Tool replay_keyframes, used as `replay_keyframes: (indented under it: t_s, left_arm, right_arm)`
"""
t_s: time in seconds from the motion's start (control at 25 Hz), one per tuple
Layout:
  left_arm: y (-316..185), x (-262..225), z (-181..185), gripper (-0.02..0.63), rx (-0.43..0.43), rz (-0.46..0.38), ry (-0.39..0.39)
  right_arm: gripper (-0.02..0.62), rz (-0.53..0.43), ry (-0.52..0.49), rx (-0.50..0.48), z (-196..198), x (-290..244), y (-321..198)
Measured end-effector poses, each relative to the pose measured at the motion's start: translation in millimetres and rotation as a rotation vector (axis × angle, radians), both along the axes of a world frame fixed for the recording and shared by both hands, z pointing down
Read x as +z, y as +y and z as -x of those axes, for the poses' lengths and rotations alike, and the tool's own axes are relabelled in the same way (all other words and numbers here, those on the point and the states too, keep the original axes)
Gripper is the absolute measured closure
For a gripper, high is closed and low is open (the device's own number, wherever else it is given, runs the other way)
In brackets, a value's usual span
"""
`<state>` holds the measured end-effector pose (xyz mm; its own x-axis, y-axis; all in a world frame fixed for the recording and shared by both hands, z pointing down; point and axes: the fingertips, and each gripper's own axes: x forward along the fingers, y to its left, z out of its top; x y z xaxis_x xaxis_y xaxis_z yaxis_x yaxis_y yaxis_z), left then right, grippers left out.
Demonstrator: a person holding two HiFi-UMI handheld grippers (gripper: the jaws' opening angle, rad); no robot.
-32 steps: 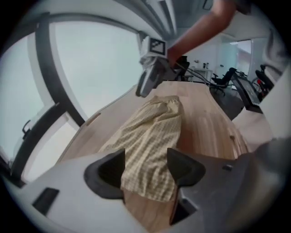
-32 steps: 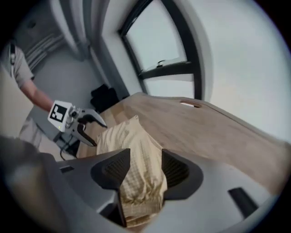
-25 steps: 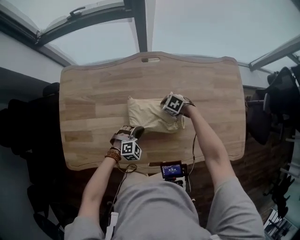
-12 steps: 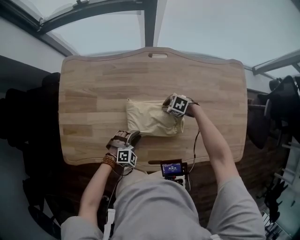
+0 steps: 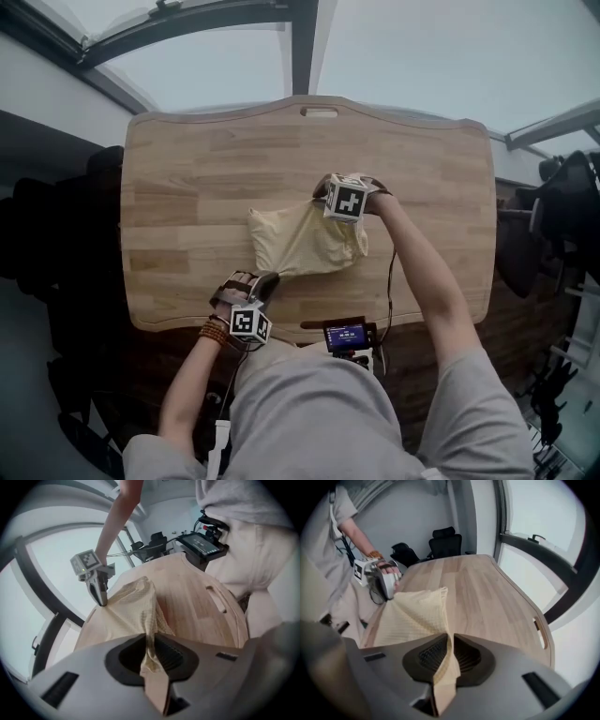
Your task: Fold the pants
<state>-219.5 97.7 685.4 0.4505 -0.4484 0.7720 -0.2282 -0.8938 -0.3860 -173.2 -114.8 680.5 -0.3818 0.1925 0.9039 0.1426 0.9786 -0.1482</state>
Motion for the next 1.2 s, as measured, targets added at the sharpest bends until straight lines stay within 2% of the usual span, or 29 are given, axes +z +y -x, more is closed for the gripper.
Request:
replay_keyframes:
  t_s: [0.08,0.2,0.28,0.4,0.48,0.56,0.6,0.64,0.72,0.8,0.88,0.96,1.0,1.12,1.2]
  left_arm:
    - [-2.7,-7.2,1.2,0.502,-0.055,0.001,0.009]
    - [-2.7,-19.0,2.6,0.48,-0.108,-0.013,0.045]
    - [-0.8,-13.5,6.2,0.48,-0.133,-0.009,0.043]
    - [2.7,11.9,6.0,0.486,-0.157,0.019,0.015]
    - [11.1,34.4,1.6,0.543,-0.124,0.039,-0.03]
    - [22.7,54.2,1.0,0.552,-0.069,0.065,-0.08]
    - [25.0,56.5,1.4,0.552,-0.063,0.078,-0.08]
    - [23.9,51.0,1.4,0.551,-0.077,0.089,-0.056]
    - [13.9,19.7,2.3,0.543,-0.152,0.092,0.061]
    - [-3.1,-18.2,9.8,0.535,-0.269,0.079,0.218]
    - [-29.6,-37.0,25.4,0.537,-0.395,0.062,0.303]
    - [-53.3,-31.1,35.0,0.537,-0.471,0.068,0.299]
    - [-58.9,-21.2,34.1,0.538,-0.476,0.09,0.28]
    - [-48.1,28.0,24.0,0.539,-0.409,0.217,0.154]
    - [-36.5,53.2,24.1,0.545,-0.389,0.26,0.093]
  right_arm:
    - [0.5,-0.068,-0.006,0.057,-3.3,11.2,-5.4]
    - [0.502,0.016,-0.102,0.314,-27.9,-6.0,-5.1]
    - [0.494,0.051,-0.127,0.408,-51.1,-11.0,6.6]
    - [0.494,0.017,-0.051,0.427,-80.4,18.4,26.7]
    - [0.502,-0.031,0.019,0.491,-97.0,44.4,26.6]
    - [0.497,-0.116,0.054,0.579,-105.9,59.5,15.6]
    - [0.469,-0.157,0.051,0.608,-106.8,60.1,10.9]
    - [0.457,-0.189,0.028,0.619,-105.5,54.8,9.1]
    - [0.506,-0.223,-0.082,0.611,-97.2,28.4,12.9]
    - [0.534,-0.212,-0.226,0.609,-82.8,-2.9,22.6]
    - [0.534,-0.177,-0.31,0.586,-63.2,-19.2,39.0]
    - [0.532,-0.159,-0.303,0.518,-44.6,-13.2,63.3]
    - [0.532,-0.159,-0.275,0.491,-39.3,-3.1,74.5]
    - [0.529,-0.164,-0.158,0.509,-42.9,39.6,87.4]
    - [0.525,-0.141,-0.101,0.523,-48.7,58.8,89.3]
